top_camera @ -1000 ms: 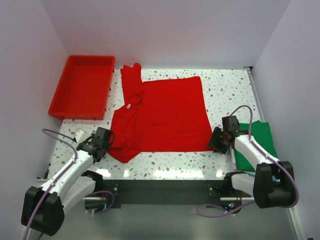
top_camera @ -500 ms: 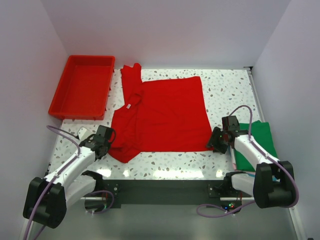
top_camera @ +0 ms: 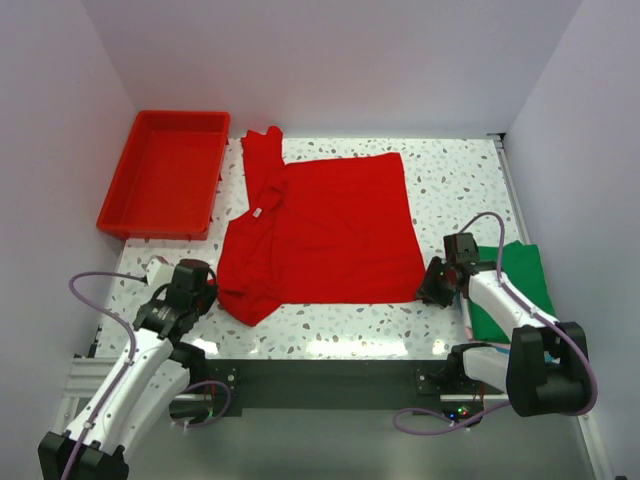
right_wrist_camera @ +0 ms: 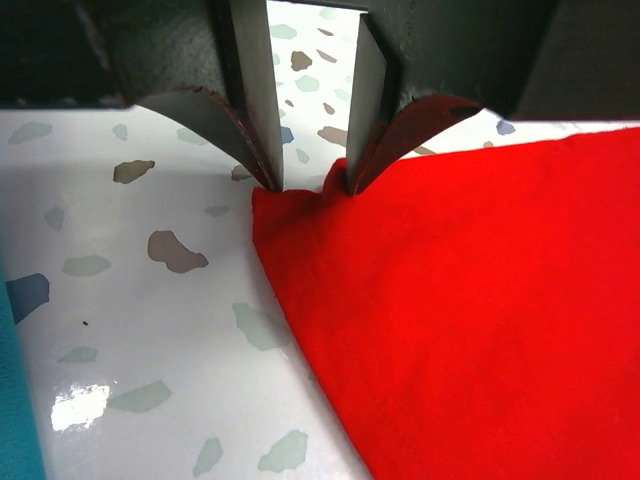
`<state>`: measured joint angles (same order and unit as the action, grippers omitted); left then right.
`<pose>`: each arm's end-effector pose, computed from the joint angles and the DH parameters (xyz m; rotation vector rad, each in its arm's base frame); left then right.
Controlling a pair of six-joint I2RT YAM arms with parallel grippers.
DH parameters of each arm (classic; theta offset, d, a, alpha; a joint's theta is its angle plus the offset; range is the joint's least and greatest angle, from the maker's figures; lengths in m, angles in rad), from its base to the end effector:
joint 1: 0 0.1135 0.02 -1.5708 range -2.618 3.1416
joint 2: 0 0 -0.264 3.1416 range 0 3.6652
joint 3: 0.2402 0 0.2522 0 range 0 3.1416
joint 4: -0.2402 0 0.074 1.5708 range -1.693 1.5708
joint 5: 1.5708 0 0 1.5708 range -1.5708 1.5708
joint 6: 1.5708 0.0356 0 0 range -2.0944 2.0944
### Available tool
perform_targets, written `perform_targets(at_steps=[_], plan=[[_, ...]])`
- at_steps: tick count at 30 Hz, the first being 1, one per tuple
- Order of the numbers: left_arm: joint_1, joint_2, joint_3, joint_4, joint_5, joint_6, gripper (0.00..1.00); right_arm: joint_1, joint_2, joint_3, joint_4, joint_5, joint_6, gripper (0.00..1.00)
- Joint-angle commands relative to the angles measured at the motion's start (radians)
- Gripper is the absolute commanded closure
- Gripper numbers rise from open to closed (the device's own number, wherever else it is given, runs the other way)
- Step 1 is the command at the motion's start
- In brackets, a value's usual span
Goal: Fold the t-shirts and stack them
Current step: Flatten the tshirt out
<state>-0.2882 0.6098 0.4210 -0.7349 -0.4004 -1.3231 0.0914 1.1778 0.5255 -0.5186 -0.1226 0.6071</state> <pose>0.1188 -0.0208 0.1925 -1.3317 2.0090 -0.2436 0.1914 0.0219 0.1557 0.6769 2.7027 0.3539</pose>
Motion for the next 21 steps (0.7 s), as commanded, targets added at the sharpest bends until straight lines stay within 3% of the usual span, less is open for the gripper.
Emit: perform_targets(at_steps=[1, 10, 21], plan=[[0.004, -0.051, 0.074, -0.072, 0.04, 0.041, 1.0, 0.002, 0.0, -0.012, 0.031, 0.021, 0.017, 0.67], [0.004, -0.203, 0.188, -0.162, 0.13, 0.099, 1.0, 0.001, -0.001, -0.001, 0.019, 0.047, 0.028, 0.98], [0.004, -0.24, 0.309, -0.159, 0.258, 0.225, 1.0, 0.001, -0.158, 0.085, -0.142, 0.093, 0.014, 1.0]])
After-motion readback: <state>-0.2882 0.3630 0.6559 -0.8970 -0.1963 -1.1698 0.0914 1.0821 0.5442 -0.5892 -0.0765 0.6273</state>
